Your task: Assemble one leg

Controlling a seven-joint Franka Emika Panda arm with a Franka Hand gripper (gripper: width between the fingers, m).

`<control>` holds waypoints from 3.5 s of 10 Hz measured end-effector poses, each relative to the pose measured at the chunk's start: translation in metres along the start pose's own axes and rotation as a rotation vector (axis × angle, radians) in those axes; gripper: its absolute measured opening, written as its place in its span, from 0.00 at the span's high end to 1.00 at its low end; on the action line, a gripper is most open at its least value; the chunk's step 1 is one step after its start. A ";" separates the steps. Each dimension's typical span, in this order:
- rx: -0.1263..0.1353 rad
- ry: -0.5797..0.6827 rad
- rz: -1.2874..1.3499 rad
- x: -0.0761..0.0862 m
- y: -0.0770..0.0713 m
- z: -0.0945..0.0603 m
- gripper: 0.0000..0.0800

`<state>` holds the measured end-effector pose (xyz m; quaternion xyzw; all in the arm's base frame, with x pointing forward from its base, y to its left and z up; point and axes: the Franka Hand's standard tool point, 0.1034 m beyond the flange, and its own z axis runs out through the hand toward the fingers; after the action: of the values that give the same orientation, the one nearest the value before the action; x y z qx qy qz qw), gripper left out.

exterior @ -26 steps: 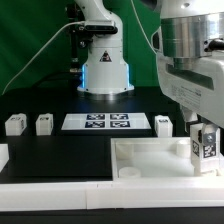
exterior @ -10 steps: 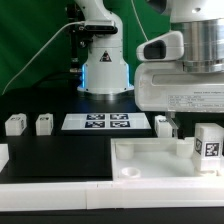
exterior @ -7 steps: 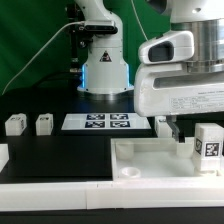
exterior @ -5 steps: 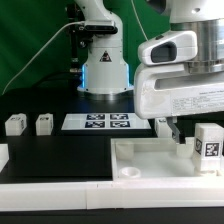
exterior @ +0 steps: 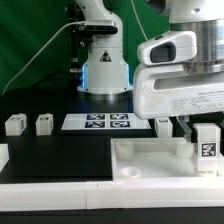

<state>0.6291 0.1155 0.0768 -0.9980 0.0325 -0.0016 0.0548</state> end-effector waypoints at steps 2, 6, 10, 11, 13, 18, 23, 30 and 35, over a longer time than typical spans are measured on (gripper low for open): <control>0.001 0.000 0.017 0.000 0.000 0.000 0.63; 0.003 -0.001 0.183 0.000 0.000 0.000 0.63; 0.004 0.010 0.687 0.000 -0.001 0.001 0.63; 0.003 0.011 0.797 0.000 -0.002 0.001 0.63; 0.011 0.006 0.993 0.000 -0.002 0.002 0.63; 0.022 -0.005 1.326 -0.001 -0.005 0.002 0.63; 0.020 -0.007 1.241 -0.002 -0.006 0.003 0.22; 0.002 -0.033 0.692 -0.009 -0.008 0.007 0.19; 0.010 -0.030 0.133 -0.008 -0.004 0.007 0.19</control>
Offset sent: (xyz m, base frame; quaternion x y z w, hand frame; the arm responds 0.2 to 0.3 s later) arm 0.0000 0.0000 0.0000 0.0000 0.0000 0.0000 1.0000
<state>0.6219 0.1207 0.0707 -0.9932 0.0981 0.0167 0.0600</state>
